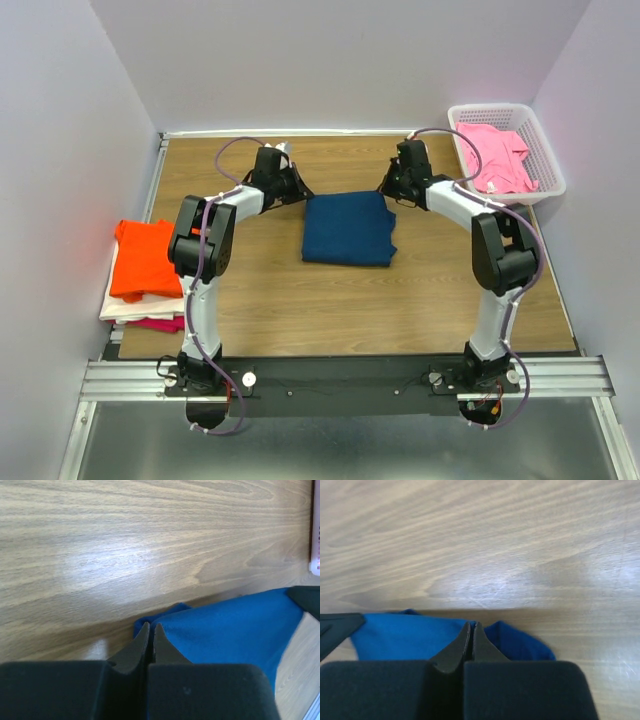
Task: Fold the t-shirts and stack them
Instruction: Fold the tshirt
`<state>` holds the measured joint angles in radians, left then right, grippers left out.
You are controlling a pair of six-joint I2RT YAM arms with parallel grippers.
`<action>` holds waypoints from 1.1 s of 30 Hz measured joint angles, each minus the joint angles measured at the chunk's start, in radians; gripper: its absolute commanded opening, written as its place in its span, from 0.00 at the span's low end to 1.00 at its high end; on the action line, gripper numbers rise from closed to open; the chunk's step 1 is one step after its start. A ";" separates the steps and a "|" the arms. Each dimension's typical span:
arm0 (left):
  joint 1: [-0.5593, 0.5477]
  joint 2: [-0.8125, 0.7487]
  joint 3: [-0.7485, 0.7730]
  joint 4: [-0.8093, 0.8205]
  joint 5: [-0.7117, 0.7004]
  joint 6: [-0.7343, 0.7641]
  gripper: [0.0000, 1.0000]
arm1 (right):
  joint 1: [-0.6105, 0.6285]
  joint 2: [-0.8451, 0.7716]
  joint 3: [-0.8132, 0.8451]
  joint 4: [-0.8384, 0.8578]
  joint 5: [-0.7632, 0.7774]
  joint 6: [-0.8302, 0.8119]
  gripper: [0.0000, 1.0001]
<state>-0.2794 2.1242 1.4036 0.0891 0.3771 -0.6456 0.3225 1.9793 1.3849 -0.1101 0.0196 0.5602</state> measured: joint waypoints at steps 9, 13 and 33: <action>-0.037 -0.039 0.017 -0.001 -0.023 -0.007 0.00 | 0.005 -0.155 -0.095 0.006 0.040 0.011 0.00; -0.064 -0.039 0.054 -0.018 -0.041 -0.005 0.00 | 0.005 -0.174 -0.147 0.004 0.070 0.017 0.01; -0.119 0.175 0.257 -0.095 -0.100 0.044 0.66 | -0.055 -0.122 -0.224 0.008 0.201 0.036 0.01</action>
<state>-0.3985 2.2990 1.6608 -0.0059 0.2771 -0.6014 0.2680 1.8568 1.1610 -0.1020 0.2207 0.5964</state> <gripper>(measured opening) 0.497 0.012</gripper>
